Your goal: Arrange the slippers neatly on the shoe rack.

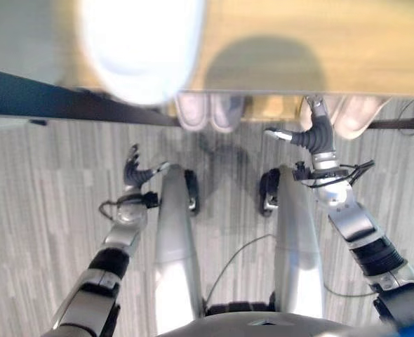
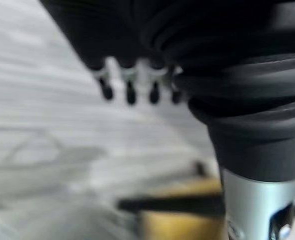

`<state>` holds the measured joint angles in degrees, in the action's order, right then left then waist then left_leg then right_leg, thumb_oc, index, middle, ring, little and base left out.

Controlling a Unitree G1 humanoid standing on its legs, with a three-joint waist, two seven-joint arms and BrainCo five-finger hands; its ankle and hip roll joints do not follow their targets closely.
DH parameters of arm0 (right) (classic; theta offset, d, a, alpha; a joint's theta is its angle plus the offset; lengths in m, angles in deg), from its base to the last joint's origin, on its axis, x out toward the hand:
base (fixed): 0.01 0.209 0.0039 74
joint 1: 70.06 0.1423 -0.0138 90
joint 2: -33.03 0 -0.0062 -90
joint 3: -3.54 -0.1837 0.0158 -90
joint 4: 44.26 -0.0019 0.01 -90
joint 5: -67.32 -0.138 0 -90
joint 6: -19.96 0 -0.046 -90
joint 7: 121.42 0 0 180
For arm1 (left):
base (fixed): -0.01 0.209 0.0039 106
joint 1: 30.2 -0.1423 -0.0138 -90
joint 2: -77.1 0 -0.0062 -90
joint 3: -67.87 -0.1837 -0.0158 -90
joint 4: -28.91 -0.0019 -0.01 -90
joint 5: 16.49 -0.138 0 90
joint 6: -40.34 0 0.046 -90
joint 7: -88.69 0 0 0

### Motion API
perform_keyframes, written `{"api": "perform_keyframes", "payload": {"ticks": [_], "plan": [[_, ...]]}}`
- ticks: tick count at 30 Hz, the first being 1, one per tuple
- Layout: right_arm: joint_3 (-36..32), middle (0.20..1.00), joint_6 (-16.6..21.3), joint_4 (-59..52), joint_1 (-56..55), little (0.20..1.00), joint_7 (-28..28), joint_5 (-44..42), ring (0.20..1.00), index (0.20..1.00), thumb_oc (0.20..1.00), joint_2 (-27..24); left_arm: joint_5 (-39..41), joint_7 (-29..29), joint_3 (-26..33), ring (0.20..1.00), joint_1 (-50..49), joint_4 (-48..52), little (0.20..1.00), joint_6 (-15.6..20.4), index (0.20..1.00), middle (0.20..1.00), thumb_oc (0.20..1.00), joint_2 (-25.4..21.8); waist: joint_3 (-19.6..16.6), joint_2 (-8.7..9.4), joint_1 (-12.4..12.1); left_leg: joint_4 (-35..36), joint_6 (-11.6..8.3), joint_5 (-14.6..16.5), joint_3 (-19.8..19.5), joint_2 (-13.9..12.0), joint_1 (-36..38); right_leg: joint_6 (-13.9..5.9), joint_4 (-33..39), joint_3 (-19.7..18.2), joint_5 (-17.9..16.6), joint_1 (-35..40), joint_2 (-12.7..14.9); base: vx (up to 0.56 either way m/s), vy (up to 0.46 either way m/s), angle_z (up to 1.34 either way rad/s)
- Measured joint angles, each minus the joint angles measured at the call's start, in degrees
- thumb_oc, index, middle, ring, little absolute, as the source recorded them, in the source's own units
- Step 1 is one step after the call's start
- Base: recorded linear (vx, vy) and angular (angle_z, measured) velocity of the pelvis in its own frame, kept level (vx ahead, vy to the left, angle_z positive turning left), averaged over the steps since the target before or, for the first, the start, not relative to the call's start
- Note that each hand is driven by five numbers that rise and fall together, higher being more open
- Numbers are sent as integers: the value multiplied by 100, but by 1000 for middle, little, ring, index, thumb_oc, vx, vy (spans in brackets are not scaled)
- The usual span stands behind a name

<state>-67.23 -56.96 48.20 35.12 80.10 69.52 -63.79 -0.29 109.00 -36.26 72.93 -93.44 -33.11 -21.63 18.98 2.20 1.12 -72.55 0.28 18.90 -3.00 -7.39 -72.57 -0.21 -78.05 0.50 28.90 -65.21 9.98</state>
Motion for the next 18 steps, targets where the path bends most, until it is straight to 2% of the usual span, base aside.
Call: {"api": "perform_keyframes", "payload": {"ticks": [1, 2, 3, 5, 7, 9, 13, 15, 18], "plan": [[75, 1000, 17, 152, -109, 1000, -83, 5, 1000, 1000, 1000, -2, 3, -24, -96, 1000, -73, -32, 1000, 11, 1000, 1000, 1000, 66, -214, -26, -25, 480, -264, 196, -20, -14, 295, 3, 341, 131, -56, 210, 51, -92, 36, -28], [195, 1000, -28, 459, -307, 1000, -196, -6, 1000, 1000, 1000, -25, 0, -107, -167, 1000, -91, -83, 1000, 39, 1000, 1000, 1000, 192, -318, -48, 53, 957, -108, 21, 86, 35, 772, -197, 874, 172, -332, 696, 42, -52, 18, -19], [185, 1000, -24, 608, -507, 1000, -304, -25, 1000, 1000, 1000, -11, -2, -150, -185, 1000, -81, -76, 1000, 44, 1000, 1000, 1000, 221, -306, -56, 141, 1108, -95, 18, 116, 41, 1035, -179, 1129, 218, -509, 952, 97, -31, 28, -9], [158, 1000, -57, 1071, -857, 1000, -495, -80, 1000, 1000, 1000, 8, -15, -248, -354, 1000, -86, -75, 1000, 29, 1000, 1000, 1000, 203, -355, 22, 173, 1838, -122, -37, 274, 51, 1721, -208, 2131, 392, -535, 1739, 105, 34, 9, -12], [185, 1000, -155, 1529, -1232, 1000, -619, -82, 1000, 1000, 1000, 27, -135, -299, -386, 1000, -278, -102, 1000, 55, 1000, 1000, 1000, 302, -482, 101, 256, 2503, -32, -203, 421, 80, 2483, -331, 3059, 540, -764, 2583, 135, 144, -1, -14], [168, 1000, -179, 1955, -1373, 1000, -726, -73, 1000, 1000, 1000, 52, -172, -423, -380, 1000, -451, -134, 1000, 51, 1000, 1000, 1000, 359, -595, 209, 289, 2993, -55, -327, 463, 148, 2991, -561, 3818, 643, -848, 3212, 169, 184, -13, -10], [33, 1000, -275, 2848, -1810, 1000, -796, 38, 1000, 1000, 1000, 374, -306, -562, -610, 1000, -885, -405, 1000, 36, 1000, 1000, 1000, 404, -816, 439, 380, 3723, -44, -416, 515, 252, 3975, -589, 4730, 798, -1008, 4248, 206, 130, 1, 5], [8, 1000, -277, 3379, -1939, 1000, -802, 148, 1000, 1000, 1000, 536, -467, -632, -628, 1000, -1026, -640, 1000, 26, 1000, 1000, 1000, 496, -921, 458, 387, 3948, -29, -473, 545, 272, 4228, -598, 5084, 860, -1139, 4600, 189, 63, 9, 6], [-62, 1000, -346, 4231, -1931, 1000, -798, 153, 1000, 1000, 1000, 739, -628, -664, -704, 1000, -1204, -959, 1000, -16, 1000, 1000, 1000, 652, -966, 467, 390, 4628, 16, -776, 580, 361, 4848, -597, 5866, 960, -1533, 5276, 194, 105, -3, 9]]}}
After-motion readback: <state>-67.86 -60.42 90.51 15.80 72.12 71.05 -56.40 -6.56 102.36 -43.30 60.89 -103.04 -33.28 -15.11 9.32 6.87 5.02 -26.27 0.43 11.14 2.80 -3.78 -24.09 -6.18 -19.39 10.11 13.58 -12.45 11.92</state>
